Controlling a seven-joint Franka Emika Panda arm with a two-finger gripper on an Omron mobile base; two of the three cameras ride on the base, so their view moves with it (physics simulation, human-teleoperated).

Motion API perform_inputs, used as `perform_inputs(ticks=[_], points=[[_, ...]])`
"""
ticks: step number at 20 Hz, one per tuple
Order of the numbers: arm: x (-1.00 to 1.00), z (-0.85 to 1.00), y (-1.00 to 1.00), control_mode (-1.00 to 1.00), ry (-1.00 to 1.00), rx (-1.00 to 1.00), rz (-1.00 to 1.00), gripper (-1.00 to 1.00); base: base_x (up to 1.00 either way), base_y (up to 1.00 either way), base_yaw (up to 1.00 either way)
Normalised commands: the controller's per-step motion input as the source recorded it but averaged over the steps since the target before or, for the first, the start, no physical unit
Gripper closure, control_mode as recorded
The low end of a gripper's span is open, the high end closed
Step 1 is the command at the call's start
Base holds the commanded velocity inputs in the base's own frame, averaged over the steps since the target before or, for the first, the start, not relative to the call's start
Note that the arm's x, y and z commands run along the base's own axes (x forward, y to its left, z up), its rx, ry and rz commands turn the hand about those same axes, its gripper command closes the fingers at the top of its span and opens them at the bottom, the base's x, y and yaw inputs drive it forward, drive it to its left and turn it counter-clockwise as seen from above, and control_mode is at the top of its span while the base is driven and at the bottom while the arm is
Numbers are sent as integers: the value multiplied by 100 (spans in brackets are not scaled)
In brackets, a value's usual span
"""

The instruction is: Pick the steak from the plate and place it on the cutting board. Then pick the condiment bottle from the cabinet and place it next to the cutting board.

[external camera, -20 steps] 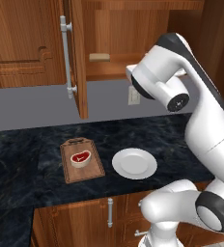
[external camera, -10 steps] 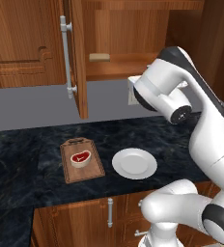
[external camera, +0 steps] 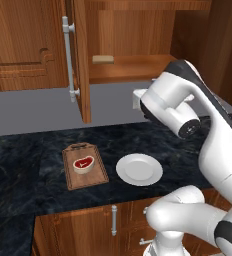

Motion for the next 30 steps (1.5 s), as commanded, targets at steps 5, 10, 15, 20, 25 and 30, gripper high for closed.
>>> perform_inputs(ticks=[5, 10, 15, 20, 25, 30], points=[[-1, -18, 0, -100, 8, 0, 0, 100, 0, 0, 0], [-1, -26, 0, -100, 6, 0, 0, 100, 0, 0, 0], [0, -26, 0, -100, 3, 0, 1, 100, 0, 0, 0], [0, -23, 0, -100, 0, 1, 2, 100, 0, 0, 0], [-2, -22, 0, -100, 0, 2, 3, 100, 0, 0, 0], [-8, -20, 0, -100, 0, 2, 3, 100, 0, 0, 0]])
